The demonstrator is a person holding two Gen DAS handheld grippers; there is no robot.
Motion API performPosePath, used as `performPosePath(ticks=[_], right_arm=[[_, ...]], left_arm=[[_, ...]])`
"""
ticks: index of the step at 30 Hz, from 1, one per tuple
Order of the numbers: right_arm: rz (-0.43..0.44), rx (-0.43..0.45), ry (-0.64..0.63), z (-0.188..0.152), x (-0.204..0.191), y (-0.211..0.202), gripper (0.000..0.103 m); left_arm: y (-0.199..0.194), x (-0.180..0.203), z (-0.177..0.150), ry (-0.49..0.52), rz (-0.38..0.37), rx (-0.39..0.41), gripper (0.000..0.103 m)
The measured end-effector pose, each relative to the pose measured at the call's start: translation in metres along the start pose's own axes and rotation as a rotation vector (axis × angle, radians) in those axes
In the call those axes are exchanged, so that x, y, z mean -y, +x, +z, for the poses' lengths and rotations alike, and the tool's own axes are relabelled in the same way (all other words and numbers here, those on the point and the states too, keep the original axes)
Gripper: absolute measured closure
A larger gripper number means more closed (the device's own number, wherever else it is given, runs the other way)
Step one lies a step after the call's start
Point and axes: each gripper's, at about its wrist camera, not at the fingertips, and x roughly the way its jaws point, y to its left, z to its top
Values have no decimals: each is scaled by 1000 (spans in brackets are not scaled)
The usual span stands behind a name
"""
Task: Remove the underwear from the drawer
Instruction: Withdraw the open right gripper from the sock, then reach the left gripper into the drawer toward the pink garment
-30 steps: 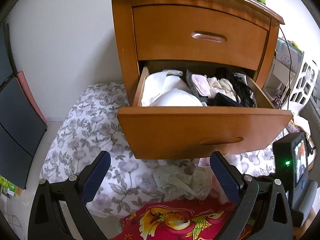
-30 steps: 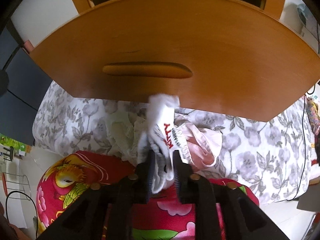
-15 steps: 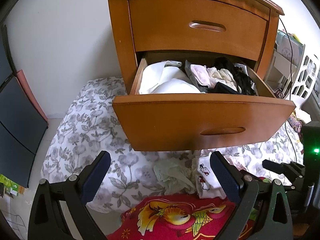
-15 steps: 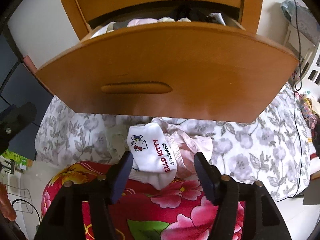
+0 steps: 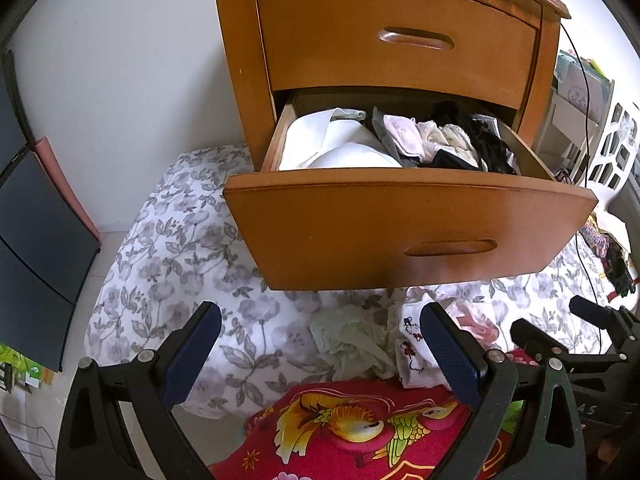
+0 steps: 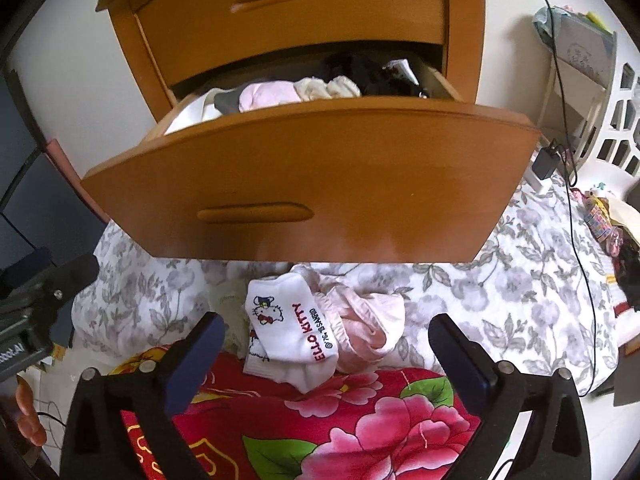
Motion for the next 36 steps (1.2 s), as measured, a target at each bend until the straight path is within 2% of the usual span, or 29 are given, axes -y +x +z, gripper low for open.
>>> performPosePath(ticks=[14,19,23,30,36], right_arm=[[-21,143,-2,1,4,-32,0],[-18,174,-23,1,0,-44,0],[-16,183,-39,-1,-4,-48,0],[-16,195,-16,-3,3,-50,0],[-33,199,2,-3,13,-48,0]], left_arm=[[-2,-5,1,-48,8,38,3],[-1,-7,2,-69,13,43,3],[-8,-10,6,-76,-12,70,3],[-25,-16,35,-51,-40,131,3],[-26,-14,78,19,-65,109,3]])
